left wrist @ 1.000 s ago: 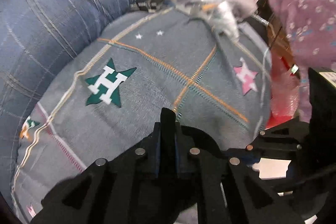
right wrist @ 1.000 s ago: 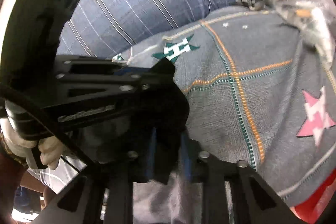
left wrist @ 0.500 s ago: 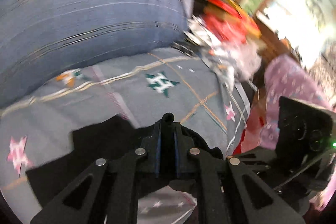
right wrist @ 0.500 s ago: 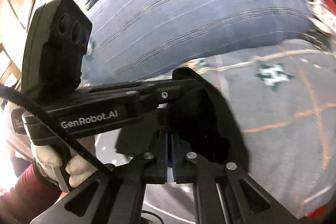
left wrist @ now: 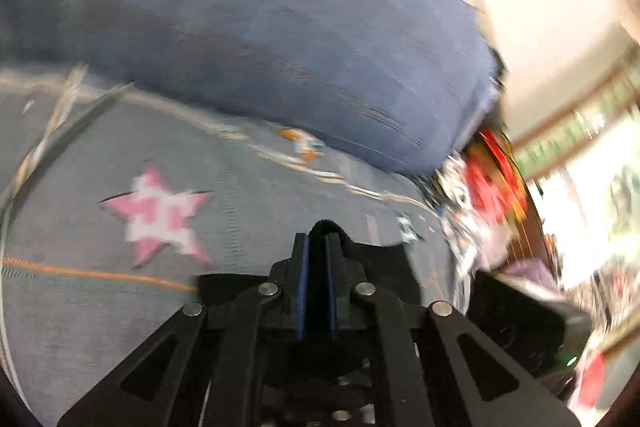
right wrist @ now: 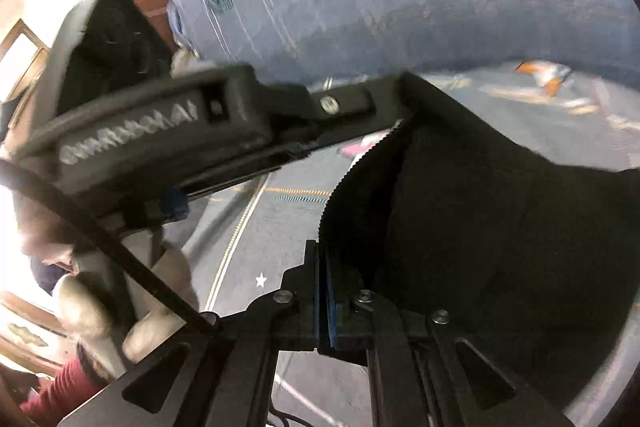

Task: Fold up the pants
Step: 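Fold the pants over with the right gripper while the left gripper grips the other end, then open both grippers and lift them off the folded pants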

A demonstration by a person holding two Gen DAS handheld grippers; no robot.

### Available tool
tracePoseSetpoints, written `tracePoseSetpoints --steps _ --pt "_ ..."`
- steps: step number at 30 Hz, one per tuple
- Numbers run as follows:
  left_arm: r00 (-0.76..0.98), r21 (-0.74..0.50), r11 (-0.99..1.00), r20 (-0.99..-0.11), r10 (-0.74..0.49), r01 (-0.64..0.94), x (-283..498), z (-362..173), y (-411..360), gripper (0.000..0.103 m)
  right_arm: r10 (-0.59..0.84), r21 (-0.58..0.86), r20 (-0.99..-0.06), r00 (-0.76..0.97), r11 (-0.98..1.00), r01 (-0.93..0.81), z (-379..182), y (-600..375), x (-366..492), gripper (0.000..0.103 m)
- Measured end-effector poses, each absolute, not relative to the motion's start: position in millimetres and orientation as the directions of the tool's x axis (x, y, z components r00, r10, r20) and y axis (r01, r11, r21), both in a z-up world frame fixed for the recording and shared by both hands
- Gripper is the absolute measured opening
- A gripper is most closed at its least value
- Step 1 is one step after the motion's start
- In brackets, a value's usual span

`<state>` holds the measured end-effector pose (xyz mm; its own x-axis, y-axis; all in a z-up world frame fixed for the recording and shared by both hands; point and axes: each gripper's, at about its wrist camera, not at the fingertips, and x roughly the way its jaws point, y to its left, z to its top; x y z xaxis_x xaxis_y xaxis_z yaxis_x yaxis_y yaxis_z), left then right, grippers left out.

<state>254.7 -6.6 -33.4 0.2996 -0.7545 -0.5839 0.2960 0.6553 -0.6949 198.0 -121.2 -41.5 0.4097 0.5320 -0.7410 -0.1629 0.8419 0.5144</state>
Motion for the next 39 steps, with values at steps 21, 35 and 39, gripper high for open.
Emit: tracePoseSetpoints --steps 21,35,39 --pt "0.354 -0.549 0.731 -0.643 -0.68 0.406 175 -34 -3 0.048 0.377 0.49 -0.662 0.648 0.872 -0.006 -11 -224 138 0.067" --pt "0.205 -0.541 0.731 -0.727 -0.655 0.415 149 -62 -13 0.016 0.269 0.491 -0.675 0.687 0.859 0.147 -15 -283 119 0.067" --pt "0.208 -0.485 0.764 -0.77 -0.604 0.425 138 -72 -16 0.02 0.272 0.49 -0.675 0.686 0.86 0.141 -18 -282 128 0.067"
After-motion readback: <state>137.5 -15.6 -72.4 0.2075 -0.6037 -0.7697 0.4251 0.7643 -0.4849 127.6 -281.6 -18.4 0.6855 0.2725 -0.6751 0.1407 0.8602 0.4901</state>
